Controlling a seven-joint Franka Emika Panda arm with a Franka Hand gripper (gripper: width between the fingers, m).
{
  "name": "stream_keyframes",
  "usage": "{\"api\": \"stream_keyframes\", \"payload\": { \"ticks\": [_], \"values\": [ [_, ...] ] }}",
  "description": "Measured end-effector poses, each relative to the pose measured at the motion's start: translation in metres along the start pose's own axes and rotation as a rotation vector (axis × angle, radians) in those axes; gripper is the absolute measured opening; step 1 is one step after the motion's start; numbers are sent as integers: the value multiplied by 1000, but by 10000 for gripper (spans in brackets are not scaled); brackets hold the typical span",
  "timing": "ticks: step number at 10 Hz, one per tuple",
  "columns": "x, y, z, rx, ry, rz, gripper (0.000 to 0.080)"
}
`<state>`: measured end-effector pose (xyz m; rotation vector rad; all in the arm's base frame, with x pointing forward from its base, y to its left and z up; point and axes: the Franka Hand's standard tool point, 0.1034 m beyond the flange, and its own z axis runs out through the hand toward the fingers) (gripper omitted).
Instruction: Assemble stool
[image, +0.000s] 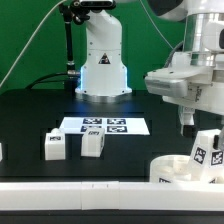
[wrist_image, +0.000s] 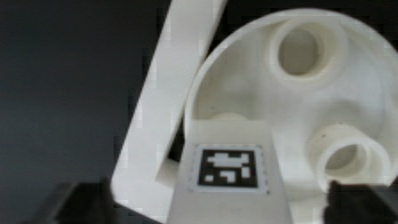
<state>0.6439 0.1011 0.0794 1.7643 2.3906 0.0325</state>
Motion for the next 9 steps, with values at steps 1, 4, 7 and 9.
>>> {"api": "stream_keyframes", "payload": {
  "ticks": [1, 4, 7, 9],
  "values": [
    [0, 0, 0, 0, 0, 0, 445],
    [-1, -1, 0, 5, 1, 19, 335],
    [-19, -6, 1, 60, 0, 223, 335],
    [-25, -7, 2, 59, 28, 453, 337]
  ]
}}
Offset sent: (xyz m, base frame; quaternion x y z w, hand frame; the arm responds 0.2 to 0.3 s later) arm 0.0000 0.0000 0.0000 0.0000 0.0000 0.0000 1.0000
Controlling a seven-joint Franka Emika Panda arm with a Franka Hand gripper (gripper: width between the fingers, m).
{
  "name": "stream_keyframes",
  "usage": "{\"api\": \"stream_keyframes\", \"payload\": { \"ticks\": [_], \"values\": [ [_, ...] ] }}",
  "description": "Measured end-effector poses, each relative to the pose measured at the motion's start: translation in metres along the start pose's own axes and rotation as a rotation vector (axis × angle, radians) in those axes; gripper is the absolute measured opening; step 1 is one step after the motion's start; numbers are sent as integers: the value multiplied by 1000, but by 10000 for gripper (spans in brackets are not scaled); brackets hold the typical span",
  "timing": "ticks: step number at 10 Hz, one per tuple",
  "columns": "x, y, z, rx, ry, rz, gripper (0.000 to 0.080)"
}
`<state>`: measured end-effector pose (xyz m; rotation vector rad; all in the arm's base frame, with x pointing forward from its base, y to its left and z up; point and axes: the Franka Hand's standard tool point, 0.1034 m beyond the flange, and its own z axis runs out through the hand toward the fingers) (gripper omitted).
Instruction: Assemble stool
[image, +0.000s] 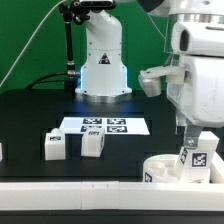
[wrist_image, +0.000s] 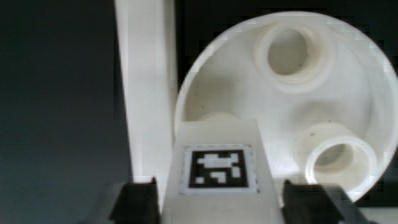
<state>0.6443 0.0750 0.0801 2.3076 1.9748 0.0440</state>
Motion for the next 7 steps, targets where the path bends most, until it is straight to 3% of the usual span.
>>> {"api": "stream_keyframes", "payload": {
  "ticks": [5, 7],
  "values": [
    [-2, -1, 0, 4, 30, 346, 337],
    [-1, -4, 1, -17, 73, 577, 337]
  ]
}}
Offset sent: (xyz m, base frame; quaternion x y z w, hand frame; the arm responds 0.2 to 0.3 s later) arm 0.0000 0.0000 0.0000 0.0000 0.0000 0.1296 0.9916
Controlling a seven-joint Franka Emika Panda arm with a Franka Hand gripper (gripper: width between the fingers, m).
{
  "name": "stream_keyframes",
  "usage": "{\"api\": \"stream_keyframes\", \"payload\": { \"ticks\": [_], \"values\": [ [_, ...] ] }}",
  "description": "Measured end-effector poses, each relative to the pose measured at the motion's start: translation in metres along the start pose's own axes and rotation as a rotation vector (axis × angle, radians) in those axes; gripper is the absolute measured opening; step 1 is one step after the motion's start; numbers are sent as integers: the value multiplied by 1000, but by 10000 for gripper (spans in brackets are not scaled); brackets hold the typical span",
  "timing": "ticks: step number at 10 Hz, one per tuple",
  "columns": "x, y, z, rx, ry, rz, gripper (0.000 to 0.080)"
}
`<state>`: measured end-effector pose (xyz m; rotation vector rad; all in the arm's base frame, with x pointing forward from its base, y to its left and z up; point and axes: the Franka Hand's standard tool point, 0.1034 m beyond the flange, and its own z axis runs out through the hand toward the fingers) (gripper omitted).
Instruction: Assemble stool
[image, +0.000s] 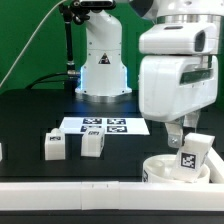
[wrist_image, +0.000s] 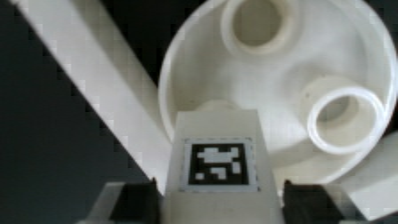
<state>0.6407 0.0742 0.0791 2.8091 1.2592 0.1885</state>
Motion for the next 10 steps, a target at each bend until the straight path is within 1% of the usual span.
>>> {"api": "stream_keyframes", "payload": {
  "ticks": [1, 6, 8, 9, 10],
  "values": [
    [2, -1, 0, -10, 17, 85, 337],
    [3, -2, 0, -2, 28, 399, 337],
    [-1, -4, 0, 5, 99, 666, 337],
    [1, -5, 0, 5, 130, 766, 337],
    [3, -8, 0, 11, 160, 882, 337]
  ]
}}
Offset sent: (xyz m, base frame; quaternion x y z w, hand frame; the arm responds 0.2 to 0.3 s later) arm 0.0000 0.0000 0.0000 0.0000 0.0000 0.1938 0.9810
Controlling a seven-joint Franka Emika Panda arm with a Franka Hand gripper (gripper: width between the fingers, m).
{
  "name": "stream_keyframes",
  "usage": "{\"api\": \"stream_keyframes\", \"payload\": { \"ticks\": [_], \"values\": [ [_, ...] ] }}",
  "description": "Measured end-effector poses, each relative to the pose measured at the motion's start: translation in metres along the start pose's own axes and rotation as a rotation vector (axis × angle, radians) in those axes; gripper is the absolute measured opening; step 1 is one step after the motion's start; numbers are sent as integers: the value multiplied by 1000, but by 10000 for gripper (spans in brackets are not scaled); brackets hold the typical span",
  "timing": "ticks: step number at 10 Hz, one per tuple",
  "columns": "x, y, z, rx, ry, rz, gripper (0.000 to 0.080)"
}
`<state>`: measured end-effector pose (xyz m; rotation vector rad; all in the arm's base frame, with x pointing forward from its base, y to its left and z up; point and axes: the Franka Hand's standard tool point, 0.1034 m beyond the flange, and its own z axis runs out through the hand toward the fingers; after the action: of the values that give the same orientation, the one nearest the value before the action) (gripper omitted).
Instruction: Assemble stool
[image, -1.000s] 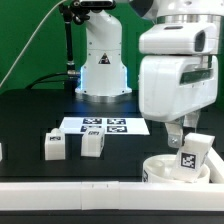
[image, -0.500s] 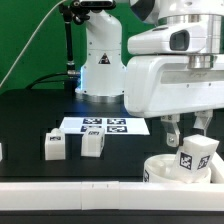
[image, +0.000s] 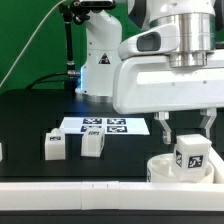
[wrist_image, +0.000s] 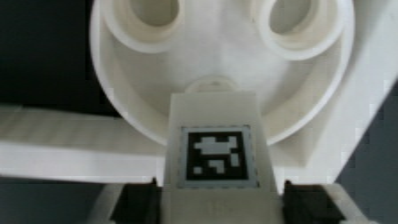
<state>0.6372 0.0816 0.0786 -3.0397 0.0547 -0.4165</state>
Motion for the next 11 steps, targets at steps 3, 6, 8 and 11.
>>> {"api": "stream_keyframes", "payload": {
  "ticks": [3, 6, 8, 11],
  "values": [
    [1, 3, 0, 2, 43, 220, 337],
    [2, 9, 0, -2, 49, 406, 338],
    [2, 9, 0, 5, 48, 482, 485],
    [-4, 15, -18, 4, 46, 361, 640]
  ]
}}
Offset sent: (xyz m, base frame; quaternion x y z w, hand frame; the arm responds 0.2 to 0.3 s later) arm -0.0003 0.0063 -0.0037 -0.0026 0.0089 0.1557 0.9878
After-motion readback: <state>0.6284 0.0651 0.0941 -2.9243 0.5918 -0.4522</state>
